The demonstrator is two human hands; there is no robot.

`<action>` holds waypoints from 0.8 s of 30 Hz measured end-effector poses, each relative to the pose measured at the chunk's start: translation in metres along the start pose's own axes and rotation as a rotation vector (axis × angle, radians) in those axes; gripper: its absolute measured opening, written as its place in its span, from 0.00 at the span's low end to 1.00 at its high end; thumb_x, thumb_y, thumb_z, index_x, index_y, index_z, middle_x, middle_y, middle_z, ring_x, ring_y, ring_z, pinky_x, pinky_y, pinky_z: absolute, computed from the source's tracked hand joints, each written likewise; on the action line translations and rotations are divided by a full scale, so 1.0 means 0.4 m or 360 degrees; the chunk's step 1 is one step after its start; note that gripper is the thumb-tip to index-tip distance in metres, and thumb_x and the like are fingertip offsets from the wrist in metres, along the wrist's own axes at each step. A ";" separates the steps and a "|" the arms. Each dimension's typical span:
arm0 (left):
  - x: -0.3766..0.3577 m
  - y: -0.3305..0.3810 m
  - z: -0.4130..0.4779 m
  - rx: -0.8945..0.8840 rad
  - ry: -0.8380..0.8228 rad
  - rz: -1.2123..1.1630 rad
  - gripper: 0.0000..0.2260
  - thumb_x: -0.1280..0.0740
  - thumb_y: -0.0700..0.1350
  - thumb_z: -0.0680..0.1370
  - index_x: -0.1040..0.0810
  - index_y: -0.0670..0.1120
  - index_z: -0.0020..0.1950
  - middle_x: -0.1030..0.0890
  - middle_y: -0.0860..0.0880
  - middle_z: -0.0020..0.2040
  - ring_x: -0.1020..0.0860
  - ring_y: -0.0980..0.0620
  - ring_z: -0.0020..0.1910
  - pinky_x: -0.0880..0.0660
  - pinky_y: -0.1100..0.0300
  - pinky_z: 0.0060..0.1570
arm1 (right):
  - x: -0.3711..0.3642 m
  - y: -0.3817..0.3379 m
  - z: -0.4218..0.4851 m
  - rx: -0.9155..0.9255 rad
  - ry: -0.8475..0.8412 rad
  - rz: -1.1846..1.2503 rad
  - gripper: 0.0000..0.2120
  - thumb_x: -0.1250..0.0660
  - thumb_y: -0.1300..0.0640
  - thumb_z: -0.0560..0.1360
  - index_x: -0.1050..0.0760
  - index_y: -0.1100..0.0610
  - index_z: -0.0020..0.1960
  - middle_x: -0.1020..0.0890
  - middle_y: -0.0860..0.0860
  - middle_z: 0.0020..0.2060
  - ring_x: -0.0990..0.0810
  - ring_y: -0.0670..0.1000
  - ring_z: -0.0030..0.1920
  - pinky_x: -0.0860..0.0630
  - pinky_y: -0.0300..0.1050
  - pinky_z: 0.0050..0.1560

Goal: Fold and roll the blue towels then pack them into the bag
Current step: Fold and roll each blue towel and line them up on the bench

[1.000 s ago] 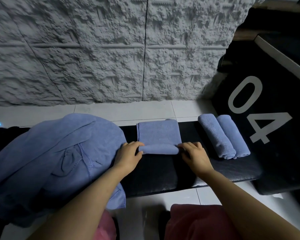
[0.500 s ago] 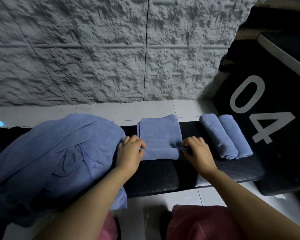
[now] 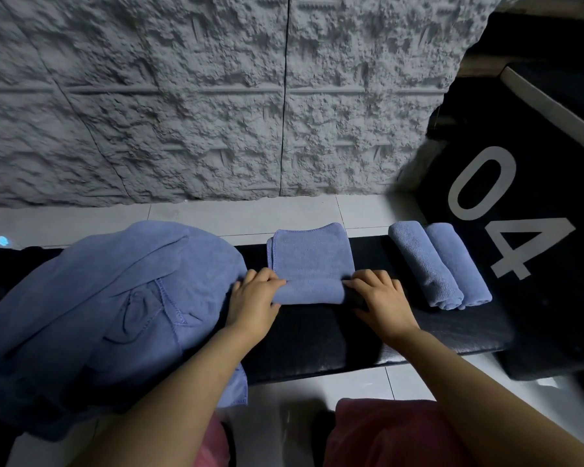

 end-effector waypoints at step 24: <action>0.064 0.006 0.011 0.0049 0.0321 -0.0096 0.04 0.33 0.48 0.76 0.19 0.50 0.46 0.21 0.55 0.47 0.28 0.48 0.51 0.34 0.54 0.48 | 0.056 0.012 0.004 -0.0054 0.0354 0.0275 0.02 0.34 0.56 0.73 0.23 0.51 0.44 0.23 0.45 0.40 0.28 0.51 0.41 0.27 0.50 0.38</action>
Point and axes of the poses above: each hand's wrist, its own z-axis towards the middle knuckle, its own x-axis out of the back of the hand, y = z × x, the point moved 10 cm from there along z, towards the middle knuckle
